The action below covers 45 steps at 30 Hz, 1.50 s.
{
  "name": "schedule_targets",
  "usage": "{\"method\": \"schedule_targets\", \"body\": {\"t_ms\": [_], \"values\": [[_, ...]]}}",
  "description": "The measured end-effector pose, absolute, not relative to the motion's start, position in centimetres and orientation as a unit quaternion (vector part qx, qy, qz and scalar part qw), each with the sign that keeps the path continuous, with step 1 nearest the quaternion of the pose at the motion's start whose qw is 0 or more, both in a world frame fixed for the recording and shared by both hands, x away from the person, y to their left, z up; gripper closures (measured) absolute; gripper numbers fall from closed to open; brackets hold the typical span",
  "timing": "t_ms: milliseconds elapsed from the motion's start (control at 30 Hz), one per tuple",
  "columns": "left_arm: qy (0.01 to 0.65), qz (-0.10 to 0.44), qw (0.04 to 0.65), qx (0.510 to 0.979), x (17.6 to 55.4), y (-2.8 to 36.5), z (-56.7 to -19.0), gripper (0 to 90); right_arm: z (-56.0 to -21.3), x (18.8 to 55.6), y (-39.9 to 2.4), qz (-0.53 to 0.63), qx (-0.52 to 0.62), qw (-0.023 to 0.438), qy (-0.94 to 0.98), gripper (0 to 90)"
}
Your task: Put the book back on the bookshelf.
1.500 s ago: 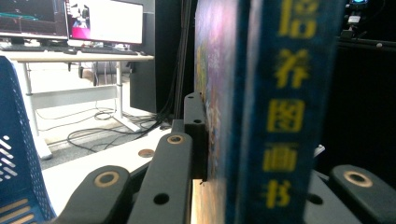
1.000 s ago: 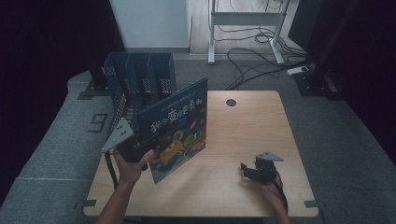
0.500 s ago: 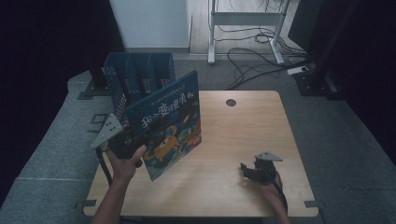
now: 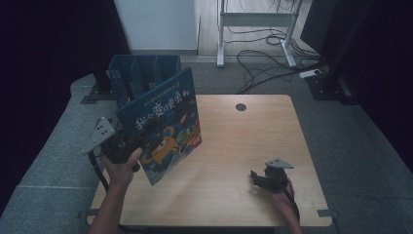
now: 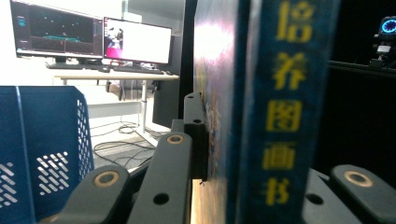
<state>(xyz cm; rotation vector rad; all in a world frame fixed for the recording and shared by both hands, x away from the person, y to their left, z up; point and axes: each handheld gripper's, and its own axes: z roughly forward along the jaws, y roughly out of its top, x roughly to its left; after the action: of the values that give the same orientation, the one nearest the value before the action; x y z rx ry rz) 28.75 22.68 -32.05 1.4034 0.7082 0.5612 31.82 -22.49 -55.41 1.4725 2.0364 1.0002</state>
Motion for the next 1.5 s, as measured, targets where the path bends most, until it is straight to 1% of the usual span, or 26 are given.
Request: {"method": "schedule_targets", "body": {"t_ms": [1500], "values": [[0.365, 0.286, 0.665, 0.585, 31.0, 25.6, -31.1, 81.6, -55.4, 31.8, -22.4, 0.356, 0.529, 0.221, 0.738, 25.5]]}}
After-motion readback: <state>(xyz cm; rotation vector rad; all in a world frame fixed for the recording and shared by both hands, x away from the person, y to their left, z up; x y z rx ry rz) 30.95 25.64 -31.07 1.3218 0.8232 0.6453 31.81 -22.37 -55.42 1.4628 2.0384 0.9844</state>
